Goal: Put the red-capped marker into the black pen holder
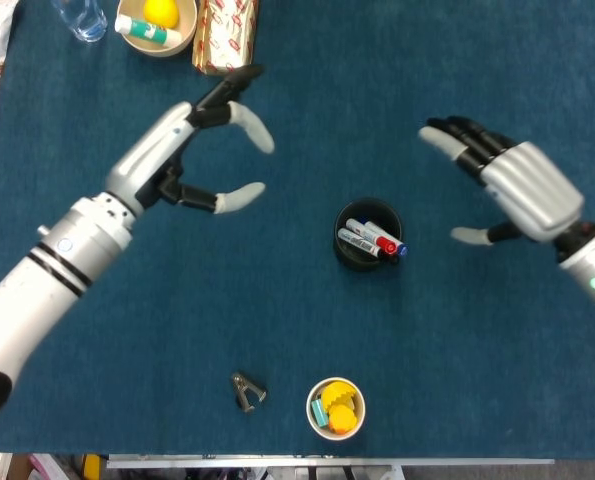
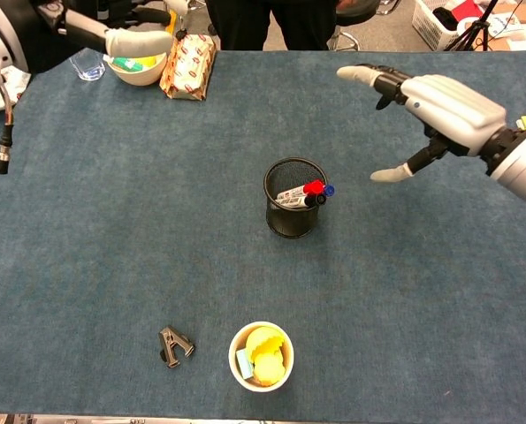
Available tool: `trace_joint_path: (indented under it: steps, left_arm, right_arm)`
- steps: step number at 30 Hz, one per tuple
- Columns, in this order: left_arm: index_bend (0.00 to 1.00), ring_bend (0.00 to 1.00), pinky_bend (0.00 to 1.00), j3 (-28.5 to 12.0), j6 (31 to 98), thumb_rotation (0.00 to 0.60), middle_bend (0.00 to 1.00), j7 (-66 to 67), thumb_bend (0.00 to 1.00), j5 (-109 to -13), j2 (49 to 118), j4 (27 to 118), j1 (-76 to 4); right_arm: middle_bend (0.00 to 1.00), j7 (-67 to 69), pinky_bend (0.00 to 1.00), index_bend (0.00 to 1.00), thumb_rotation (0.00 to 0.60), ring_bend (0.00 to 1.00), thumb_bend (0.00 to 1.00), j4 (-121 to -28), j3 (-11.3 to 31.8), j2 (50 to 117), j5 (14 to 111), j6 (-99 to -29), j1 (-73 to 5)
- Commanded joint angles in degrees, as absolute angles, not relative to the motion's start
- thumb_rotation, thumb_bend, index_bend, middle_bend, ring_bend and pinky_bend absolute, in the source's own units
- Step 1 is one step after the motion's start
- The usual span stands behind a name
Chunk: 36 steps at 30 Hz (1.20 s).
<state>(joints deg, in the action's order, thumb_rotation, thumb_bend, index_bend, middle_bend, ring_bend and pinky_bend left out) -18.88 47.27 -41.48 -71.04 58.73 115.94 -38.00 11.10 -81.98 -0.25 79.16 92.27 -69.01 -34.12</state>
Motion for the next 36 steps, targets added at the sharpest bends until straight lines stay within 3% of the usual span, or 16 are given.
trace_joint_path:
  steps: [1,12,19,28,36]
  left_arm:
    - [0.45,0.0,0.04,-15.63,51.6,0.6,0.03,-33.6,0.27,-72.3,57.3,115.89,-35.1]
    - [0.45,0.0,0.04,-8.6,63.81,0.6,0.03,-12.94,0.27,-73.63,58.53,111.83,-27.78]
    - [0.44,0.0,0.04,-5.66,69.4,0.6,0.04,-9.88,0.27,-76.35,61.23,103.64,-23.5]
    - [0.44,0.0,0.04,-2.41,80.61,0.6,0.04,-0.85,0.27,-81.18,68.47,86.95,-16.86]
    - [0.44,0.0,0.04,-1.68,84.22,0.6,0.04,-2.21,0.27,-79.91,72.18,79.62,-12.03]
  right_arm:
    - [0.11,5.52,0.28,0.0,0.6,0.07,0.0,-86.03,-0.1,74.67,90.89,-70.11,-32.14]
    - [0.15,-5.25,0.28,0.0,0.6,0.07,0.0,-94.61,-0.61,65.3,86.98,-72.92,-26.47]
    - [0.16,-9.47,0.28,0.0,0.6,0.07,0.0,-97.77,-1.78,61.38,85.16,-75.55,-22.06]
    - [0.17,-15.89,0.28,0.0,0.6,0.07,0.0,-99.84,-3.05,60.08,84.17,-79.99,-16.29]
    - [0.17,-17.93,0.28,0.0,0.6,0.07,0.0,-100.31,-3.99,60.62,83.79,-81.71,-12.45]
